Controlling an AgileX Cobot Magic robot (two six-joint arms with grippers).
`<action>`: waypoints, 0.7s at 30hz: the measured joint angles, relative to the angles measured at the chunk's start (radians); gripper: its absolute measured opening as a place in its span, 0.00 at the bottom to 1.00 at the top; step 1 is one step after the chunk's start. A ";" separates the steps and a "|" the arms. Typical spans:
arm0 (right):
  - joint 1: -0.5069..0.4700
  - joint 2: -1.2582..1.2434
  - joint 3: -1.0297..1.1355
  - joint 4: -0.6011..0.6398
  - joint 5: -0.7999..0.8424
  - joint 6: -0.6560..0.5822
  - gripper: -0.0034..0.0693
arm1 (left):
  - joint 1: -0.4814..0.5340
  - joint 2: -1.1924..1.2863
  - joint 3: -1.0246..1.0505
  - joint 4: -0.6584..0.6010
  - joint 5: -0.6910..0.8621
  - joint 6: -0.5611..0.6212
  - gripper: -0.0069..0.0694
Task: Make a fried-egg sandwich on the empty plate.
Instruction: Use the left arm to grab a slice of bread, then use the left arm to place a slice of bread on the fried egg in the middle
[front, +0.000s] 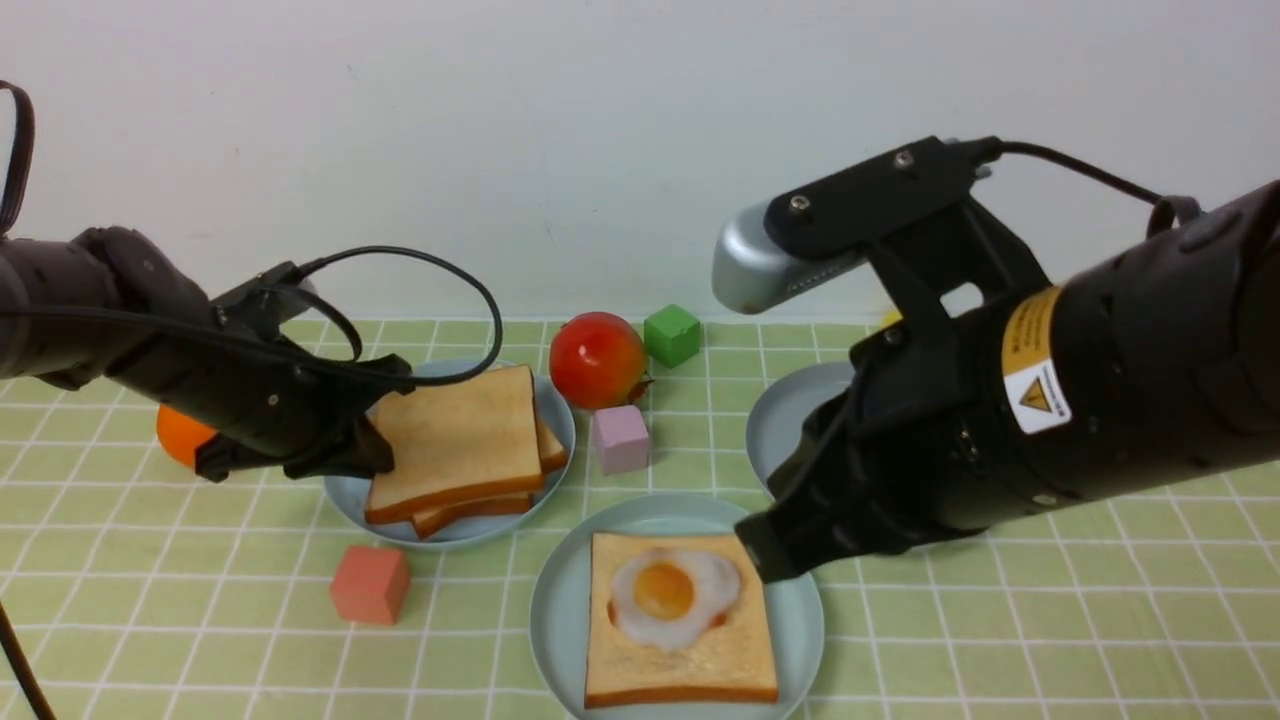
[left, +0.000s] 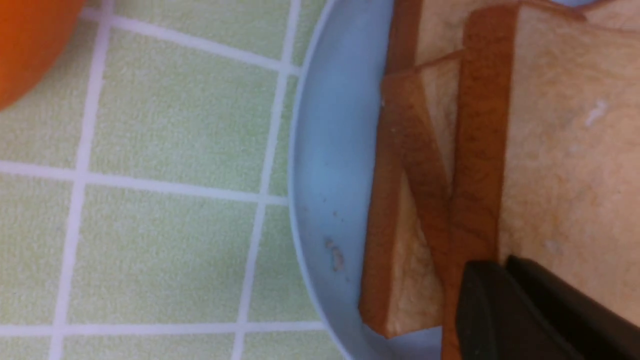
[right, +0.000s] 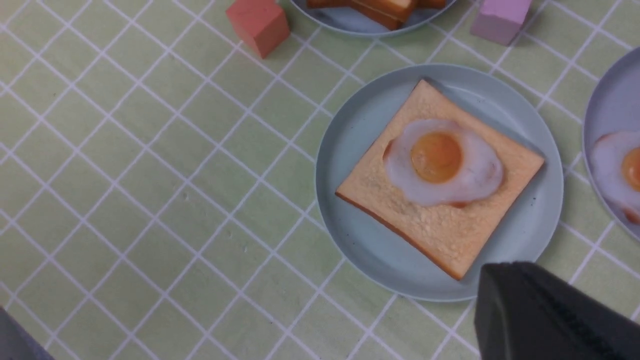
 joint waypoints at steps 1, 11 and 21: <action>0.000 -0.001 0.000 -0.006 0.000 0.006 0.03 | 0.000 -0.006 0.000 -0.006 0.008 0.016 0.09; 0.000 -0.099 0.000 -0.022 0.000 0.024 0.03 | -0.002 -0.160 0.008 -0.048 0.142 0.082 0.09; 0.000 -0.144 0.000 -0.032 0.003 0.024 0.04 | -0.097 -0.183 0.167 -0.388 0.204 0.288 0.08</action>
